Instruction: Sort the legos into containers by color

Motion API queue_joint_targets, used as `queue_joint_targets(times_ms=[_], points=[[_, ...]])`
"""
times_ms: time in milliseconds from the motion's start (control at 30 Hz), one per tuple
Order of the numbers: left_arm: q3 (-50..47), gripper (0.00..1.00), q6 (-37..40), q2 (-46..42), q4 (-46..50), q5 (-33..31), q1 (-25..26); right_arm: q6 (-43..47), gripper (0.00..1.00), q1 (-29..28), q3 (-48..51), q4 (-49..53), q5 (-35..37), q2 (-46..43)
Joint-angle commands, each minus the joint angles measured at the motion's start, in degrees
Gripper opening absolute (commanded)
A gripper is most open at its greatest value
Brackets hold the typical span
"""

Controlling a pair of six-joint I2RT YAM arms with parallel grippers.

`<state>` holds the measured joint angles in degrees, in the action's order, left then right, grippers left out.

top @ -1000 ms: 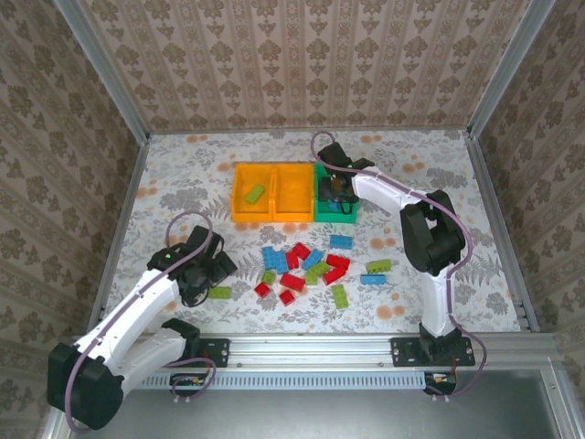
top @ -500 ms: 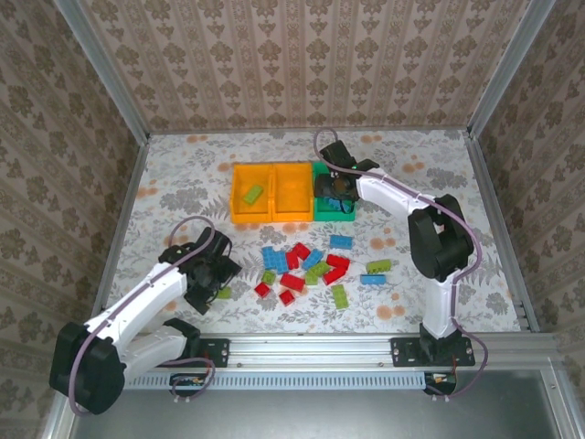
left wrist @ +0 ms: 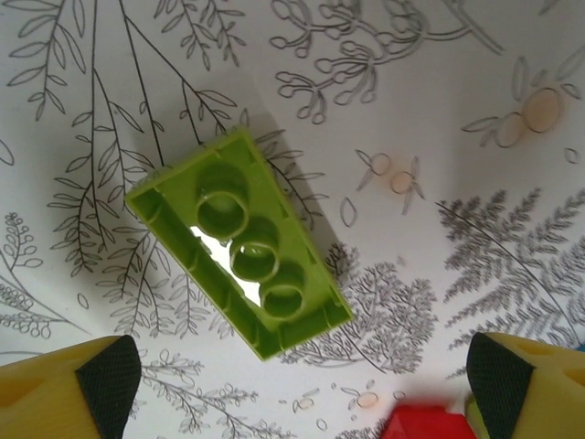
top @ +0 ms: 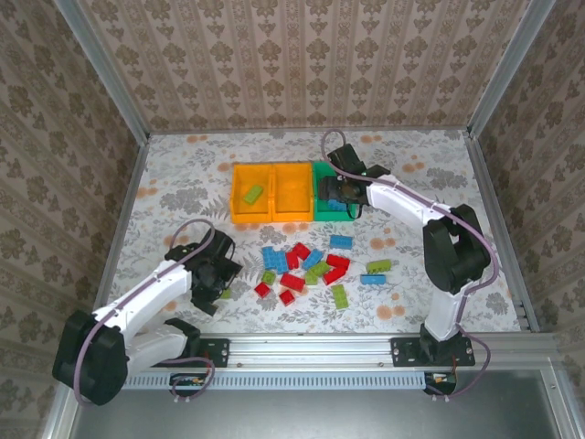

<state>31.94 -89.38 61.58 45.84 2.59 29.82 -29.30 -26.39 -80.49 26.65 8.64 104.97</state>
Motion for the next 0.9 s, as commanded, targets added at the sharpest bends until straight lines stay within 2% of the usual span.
queue_joint_targets(times_ms=[0, 433, 467, 700, 867], points=[[-2.29, 0.92, -2.31, 0.97, -1.19, -0.04, -0.82, 0.38, 0.77, 0.13, 2.25, -2.01, 1.64, -3.11], [-5.23, 0.81, -1.84, 0.61, -4.01, -2.56, -3.28, 0.68, 0.80, 0.29, 8.51, -1.79, 5.87, -9.08], [-5.27, 0.80, -1.32, 1.10, -4.18, -2.58, -5.14, 0.72, 0.80, 0.29, 9.28, -1.48, 6.47, -9.51], [-5.20, 0.76, 1.60, 3.91, -7.89, -2.60, -7.83, -0.57, 0.81, 0.90, 14.87, -0.65, 8.18, -13.84], [-3.78, 0.65, 4.08, 6.45, -9.60, -3.27, -9.04, -1.46, 0.82, 1.07, 19.30, 0.39, 10.17, -18.07]])
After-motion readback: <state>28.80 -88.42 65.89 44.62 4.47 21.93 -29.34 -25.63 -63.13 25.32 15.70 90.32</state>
